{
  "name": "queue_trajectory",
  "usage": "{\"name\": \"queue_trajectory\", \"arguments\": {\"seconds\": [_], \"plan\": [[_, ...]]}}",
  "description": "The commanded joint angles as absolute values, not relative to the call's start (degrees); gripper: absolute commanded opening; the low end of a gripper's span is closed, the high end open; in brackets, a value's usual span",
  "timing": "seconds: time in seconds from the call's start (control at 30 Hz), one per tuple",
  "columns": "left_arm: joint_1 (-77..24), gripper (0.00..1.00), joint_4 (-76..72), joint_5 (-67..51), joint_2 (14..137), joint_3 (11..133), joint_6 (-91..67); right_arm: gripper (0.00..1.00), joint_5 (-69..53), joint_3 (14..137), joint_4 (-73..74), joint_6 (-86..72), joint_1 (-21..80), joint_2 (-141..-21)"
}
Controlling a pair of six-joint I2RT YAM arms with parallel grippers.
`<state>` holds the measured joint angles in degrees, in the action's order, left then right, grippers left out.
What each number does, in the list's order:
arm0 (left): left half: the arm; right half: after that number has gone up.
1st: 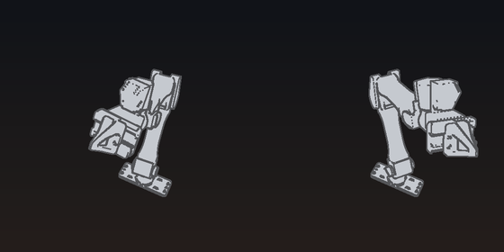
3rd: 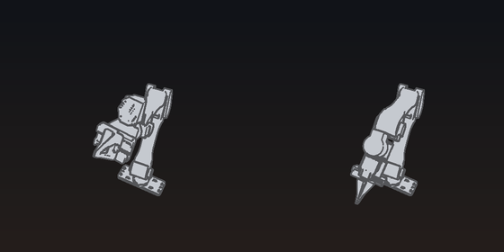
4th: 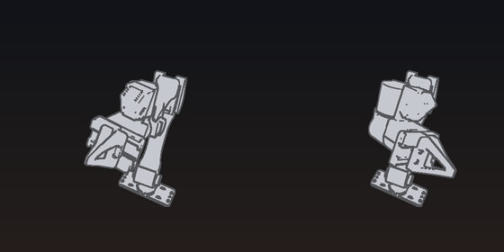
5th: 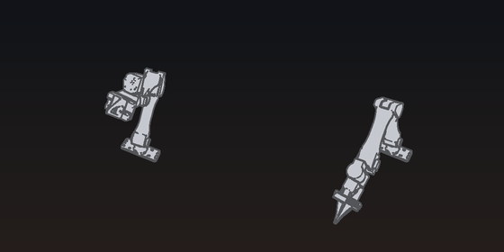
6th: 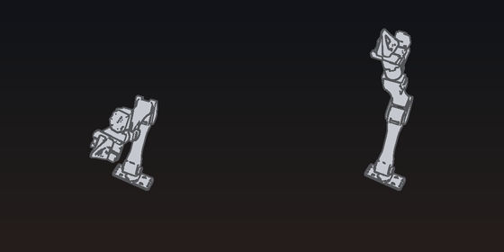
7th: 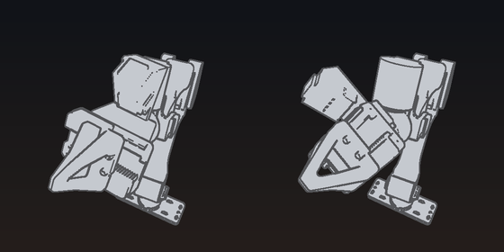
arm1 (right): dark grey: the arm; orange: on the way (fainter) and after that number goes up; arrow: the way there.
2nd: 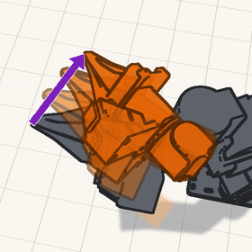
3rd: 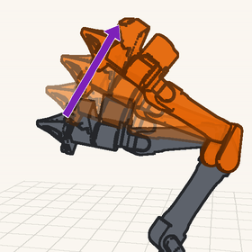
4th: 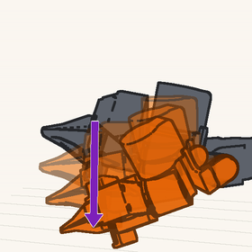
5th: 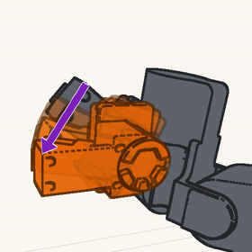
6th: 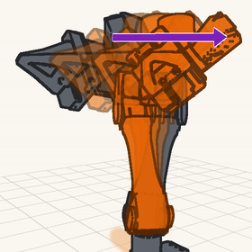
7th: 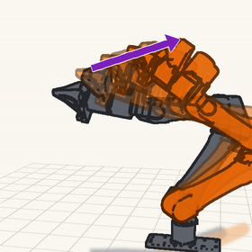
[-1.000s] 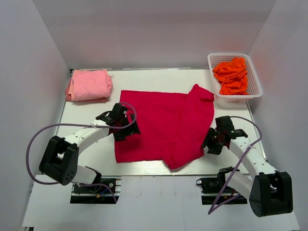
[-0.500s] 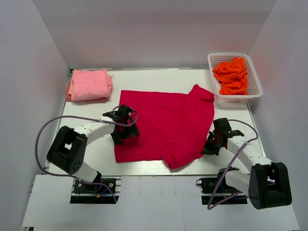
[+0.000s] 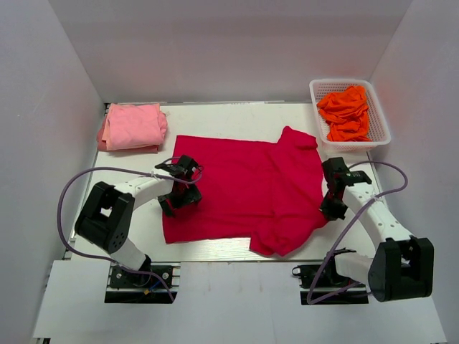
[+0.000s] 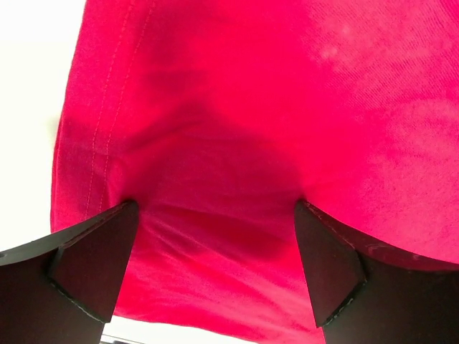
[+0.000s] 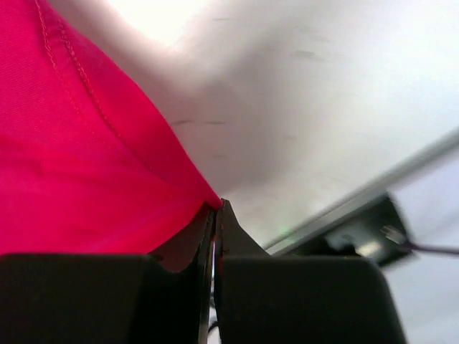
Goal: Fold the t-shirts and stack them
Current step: Flatten out the tshirt
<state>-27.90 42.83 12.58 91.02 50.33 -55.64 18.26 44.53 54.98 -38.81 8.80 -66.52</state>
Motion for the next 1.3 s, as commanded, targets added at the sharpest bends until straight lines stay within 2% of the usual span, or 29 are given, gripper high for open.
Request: {"name": "queue_trajectory", "arguments": {"seconds": [0.0,0.43,0.5,0.67,0.77,0.83,0.87,0.97,1.07,1.13,1.17,1.27], "plan": [[-26.1,1.00,46.3,17.6,95.0,45.7,-56.1,0.00,31.0,48.5,65.5,-42.0,7.6,-68.8],[-23.4,1.00,48.3,21.6,95.0,46.4,-54.3,0.01,32.6,52.1,64.2,-42.0,3.5,-77.4],[-22.7,1.00,48.9,22.2,94.4,46.4,-54.3,0.03,31.9,52.6,63.3,-40.4,2.6,-77.4],[-21.5,1.00,49.5,22.2,93.1,45.8,-54.3,0.17,31.2,52.6,61.3,-39.7,0.6,-77.6],[-21.4,1.00,48.5,21.0,90.3,45.8,-53.1,0.17,29.5,52.5,60.3,-38.7,-1.0,-77.3],[-21.4,1.00,46.5,19.1,87.4,45.3,-49.4,0.28,28.2,52.6,59.3,-37.0,-0.9,-76.5],[-22.0,1.00,44.8,17.0,85.7,45.8,-48.4,0.49,27.1,53.3,58.5,-36.8,-1.0,-74.6],[-22.9,1.00,43.9,14.9,78.9,48.7,-44.4,0.79,25.3,56.6,58.4,-34.2,-0.9,-72.0],[-22.9,1.00,42.1,13.8,72.9,52.7,-39.4,0.86,18.1,60.1,56.3,-31.6,-0.4,-70.7],[-22.9,1.00,40.4,12.2,71.1,56.1,-35.9,0.86,14.5,61.3,53.4,-29.2,-0.2,-70.1],[-22.9,1.00,38.8,12.2,71.1,57.3,-35.2,0.90,12.1,61.3,50.4,-28.2,-0.1,-69.8],[-22.9,1.00,34.8,10.6,73.0,60.7,-33.2,0.90,6.6,61.6,44.9,-25.0,3.1,-71.1]]}}
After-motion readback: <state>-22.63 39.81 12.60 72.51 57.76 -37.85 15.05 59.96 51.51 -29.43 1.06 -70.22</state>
